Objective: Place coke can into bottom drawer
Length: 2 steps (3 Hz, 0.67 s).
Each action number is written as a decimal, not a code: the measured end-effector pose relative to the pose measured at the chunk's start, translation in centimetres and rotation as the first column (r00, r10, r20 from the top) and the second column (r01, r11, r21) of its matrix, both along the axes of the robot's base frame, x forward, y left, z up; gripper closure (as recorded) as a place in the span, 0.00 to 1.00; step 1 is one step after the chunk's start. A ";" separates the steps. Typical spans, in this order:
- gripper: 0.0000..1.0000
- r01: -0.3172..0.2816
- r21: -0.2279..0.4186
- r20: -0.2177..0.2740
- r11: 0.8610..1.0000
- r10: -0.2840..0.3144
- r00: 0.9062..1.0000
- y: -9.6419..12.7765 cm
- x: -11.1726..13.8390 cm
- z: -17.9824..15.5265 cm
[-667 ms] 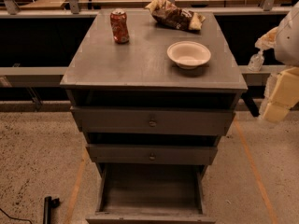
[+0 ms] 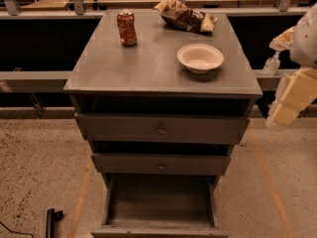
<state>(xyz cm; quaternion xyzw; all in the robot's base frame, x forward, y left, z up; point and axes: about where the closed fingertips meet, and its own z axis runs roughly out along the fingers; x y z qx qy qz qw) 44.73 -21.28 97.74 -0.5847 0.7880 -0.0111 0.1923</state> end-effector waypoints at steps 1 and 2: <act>0.00 0.056 0.185 0.033 0.981 -0.063 0.997 2.3 4.7 -1.0; 0.00 0.058 0.470 0.082 0.881 -0.109 0.991 4.8 13.2 -0.7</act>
Offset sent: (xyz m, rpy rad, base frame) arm 0.1985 0.0572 0.0093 0.7484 -0.1743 -0.1051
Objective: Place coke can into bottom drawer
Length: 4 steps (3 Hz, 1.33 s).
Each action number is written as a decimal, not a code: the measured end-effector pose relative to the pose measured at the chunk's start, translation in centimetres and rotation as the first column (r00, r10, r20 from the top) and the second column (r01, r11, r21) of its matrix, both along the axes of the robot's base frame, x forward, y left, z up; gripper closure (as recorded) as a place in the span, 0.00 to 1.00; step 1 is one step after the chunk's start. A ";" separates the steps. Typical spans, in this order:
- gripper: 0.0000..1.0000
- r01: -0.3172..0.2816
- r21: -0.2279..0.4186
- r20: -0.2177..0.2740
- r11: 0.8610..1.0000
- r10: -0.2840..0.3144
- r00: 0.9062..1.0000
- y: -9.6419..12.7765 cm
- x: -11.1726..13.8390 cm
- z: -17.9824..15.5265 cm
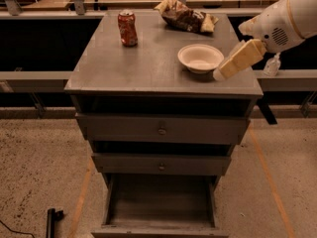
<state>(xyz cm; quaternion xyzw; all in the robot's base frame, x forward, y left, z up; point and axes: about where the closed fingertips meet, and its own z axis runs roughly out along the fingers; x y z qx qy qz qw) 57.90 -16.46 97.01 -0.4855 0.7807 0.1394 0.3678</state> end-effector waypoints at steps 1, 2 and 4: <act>0.00 -0.003 0.178 0.039 0.984 -0.004 0.999 1.6 5.3 1.2; 0.00 -0.003 0.178 0.039 0.984 -0.004 0.999 1.6 5.3 1.2; 0.00 -0.051 0.266 0.100 0.963 0.026 0.995 8.4 9.9 -2.5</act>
Offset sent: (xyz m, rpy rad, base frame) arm 0.0449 0.0138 0.0098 0.1514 -0.0328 -0.0017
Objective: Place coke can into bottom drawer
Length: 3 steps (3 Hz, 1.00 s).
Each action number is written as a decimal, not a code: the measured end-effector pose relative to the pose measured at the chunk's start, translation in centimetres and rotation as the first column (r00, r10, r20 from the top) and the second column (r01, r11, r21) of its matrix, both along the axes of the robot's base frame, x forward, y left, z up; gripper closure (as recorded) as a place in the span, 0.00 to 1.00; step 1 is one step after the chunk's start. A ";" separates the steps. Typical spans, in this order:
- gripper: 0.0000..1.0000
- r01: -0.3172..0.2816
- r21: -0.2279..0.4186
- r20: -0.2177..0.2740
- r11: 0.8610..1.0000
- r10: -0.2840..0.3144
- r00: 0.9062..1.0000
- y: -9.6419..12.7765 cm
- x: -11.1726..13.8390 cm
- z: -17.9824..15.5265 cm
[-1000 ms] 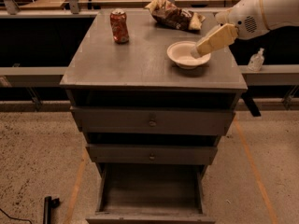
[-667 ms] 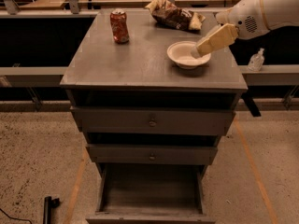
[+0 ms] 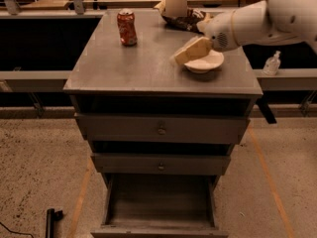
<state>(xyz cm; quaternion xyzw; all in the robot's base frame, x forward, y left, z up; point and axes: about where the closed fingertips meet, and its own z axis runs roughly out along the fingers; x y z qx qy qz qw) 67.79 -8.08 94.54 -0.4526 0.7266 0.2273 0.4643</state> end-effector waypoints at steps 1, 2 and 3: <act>0.00 0.002 0.055 0.053 0.998 -0.005 0.999 5.0 4.1 -1.8; 0.00 0.019 0.108 0.067 0.994 -0.026 0.997 9.3 7.6 -3.4; 0.00 0.055 0.141 0.081 0.989 -0.067 0.994 12.3 10.5 -4.6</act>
Offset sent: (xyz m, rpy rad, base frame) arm 0.1188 0.1416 -0.0501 0.1743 -0.0897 -0.0541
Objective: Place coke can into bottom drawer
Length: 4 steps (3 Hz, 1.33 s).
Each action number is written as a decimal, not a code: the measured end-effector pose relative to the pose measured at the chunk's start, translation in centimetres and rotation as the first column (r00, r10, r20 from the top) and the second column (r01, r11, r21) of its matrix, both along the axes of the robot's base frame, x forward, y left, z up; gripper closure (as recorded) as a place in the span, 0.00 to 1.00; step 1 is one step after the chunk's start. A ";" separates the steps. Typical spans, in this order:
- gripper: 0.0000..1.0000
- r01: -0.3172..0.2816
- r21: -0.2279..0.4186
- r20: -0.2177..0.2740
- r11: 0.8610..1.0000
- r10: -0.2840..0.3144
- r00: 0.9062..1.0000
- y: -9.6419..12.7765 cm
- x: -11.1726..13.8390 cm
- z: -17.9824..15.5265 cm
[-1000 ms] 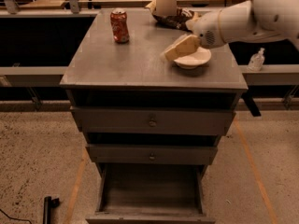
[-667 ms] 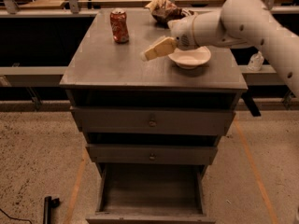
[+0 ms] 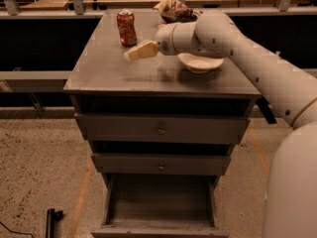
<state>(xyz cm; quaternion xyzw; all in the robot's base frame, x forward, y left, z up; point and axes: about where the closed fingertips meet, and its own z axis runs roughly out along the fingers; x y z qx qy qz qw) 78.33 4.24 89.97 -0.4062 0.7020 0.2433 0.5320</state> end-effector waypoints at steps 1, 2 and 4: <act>0.00 0.010 0.008 0.008 1.000 -0.010 1.000 0.5 0.5 0.0; 0.00 0.005 0.021 0.011 1.000 -0.005 1.000 0.9 0.6 0.1; 0.00 0.087 0.040 0.044 0.995 -0.089 0.995 3.0 5.8 0.6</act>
Offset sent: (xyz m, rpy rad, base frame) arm 0.0082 0.0098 0.0043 0.0413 -0.0193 -0.0055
